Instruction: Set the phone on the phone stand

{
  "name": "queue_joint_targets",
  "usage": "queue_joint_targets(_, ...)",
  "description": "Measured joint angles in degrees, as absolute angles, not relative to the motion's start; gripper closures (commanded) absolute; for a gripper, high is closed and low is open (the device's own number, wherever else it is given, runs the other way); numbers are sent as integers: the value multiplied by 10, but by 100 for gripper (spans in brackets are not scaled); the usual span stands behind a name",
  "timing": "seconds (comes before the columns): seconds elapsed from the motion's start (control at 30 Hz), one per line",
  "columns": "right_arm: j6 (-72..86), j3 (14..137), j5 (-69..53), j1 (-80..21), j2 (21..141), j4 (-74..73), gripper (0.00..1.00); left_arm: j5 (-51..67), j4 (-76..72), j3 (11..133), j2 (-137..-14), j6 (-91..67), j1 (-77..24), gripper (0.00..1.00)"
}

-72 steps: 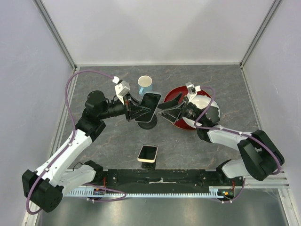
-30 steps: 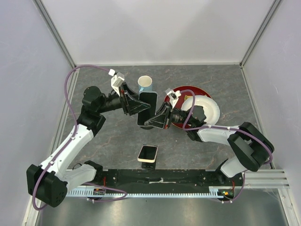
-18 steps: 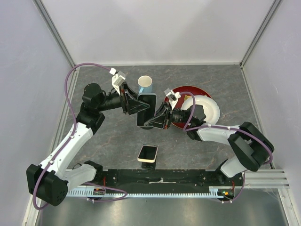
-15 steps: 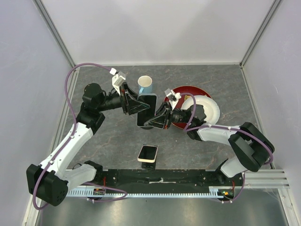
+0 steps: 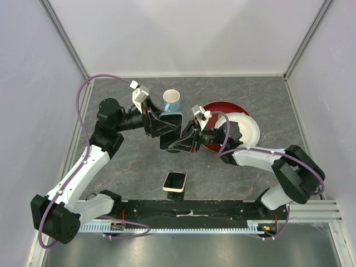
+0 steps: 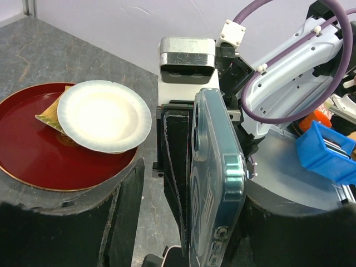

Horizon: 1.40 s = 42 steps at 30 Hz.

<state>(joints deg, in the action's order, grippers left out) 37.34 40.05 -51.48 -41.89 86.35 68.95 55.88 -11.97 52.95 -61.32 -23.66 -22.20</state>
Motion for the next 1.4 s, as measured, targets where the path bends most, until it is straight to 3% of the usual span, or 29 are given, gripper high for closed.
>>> queue_joint_targets(0.13,363,403,-518,-423,863,678,100,558,-116,529,-608,-231,-222,41)
queue_joint_targets(0.3,348,407,-523,-426,863,656,100,551,-116,529,-596,-228,-222,52)
queue_joint_targets(0.53,330,415,-525,-432,863,628,100,541,-116,529,-584,-226,-219,51)
queue_joint_targets(0.6,326,416,-525,-434,863,620,100,540,-116,529,-585,-226,-219,58)
queue_joint_targets(0.7,324,416,-524,-434,863,612,100,543,-117,529,-585,-226,-219,82)
queue_joint_targets(0.73,323,416,-522,-434,863,609,100,543,-117,529,-586,-226,-219,93)
queue_joint_targets(0.87,306,419,-512,-433,862,585,100,546,-118,529,-589,-225,-219,98)
queue_joint_targets(0.97,287,424,-502,-434,853,554,89,546,-119,529,-590,-224,-218,98)
queue_joint_targets(1.07,271,425,-492,-434,842,530,70,545,-124,529,-590,-224,-218,98)
queue_joint_targets(1.1,269,426,-490,-434,841,525,59,545,-124,529,-590,-224,-218,98)
queue_joint_targets(1.2,263,433,-479,-435,841,515,44,529,-121,524,-590,-223,-218,98)
queue_joint_targets(1.4,242,438,-444,-437,819,498,27,490,-101,518,-590,-223,-218,98)
